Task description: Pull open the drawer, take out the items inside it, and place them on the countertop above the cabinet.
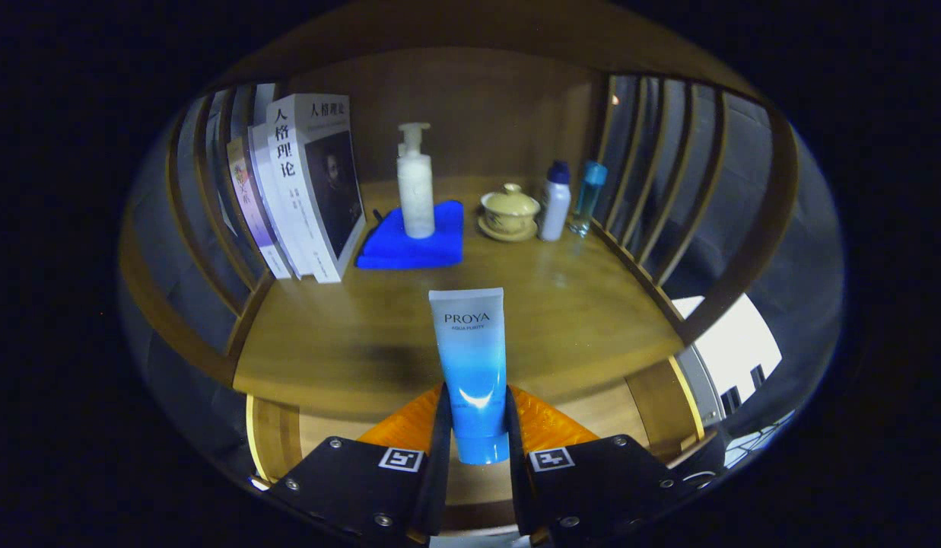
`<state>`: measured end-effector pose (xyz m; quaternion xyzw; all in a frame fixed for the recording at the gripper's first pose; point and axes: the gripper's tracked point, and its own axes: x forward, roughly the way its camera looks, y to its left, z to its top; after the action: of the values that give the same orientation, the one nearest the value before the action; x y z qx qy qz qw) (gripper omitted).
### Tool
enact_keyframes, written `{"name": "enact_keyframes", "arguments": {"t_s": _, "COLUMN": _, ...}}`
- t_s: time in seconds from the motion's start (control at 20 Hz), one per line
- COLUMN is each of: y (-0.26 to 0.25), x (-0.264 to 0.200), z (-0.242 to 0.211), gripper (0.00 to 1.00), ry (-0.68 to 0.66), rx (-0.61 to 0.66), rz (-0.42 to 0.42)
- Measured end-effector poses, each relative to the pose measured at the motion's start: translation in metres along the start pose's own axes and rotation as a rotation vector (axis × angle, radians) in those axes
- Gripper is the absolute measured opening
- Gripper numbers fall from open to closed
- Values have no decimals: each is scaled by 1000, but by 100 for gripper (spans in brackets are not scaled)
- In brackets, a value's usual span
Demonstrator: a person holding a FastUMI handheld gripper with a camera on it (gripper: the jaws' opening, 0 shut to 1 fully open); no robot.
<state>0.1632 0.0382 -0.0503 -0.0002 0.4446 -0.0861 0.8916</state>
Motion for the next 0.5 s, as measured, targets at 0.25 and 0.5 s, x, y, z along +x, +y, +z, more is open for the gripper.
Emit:
{"name": "enact_keyframes", "arguments": {"t_s": 0.25, "y": 1, "x": 48, "z": 34, "gripper": 36, "ry": 6, "rx": -68, "rz": 10}}
{"name": "enact_keyframes", "arguments": {"t_s": 0.5, "y": -6, "x": 84, "z": 27, "gripper": 38, "ry": 82, "rx": -90, "rz": 12}}
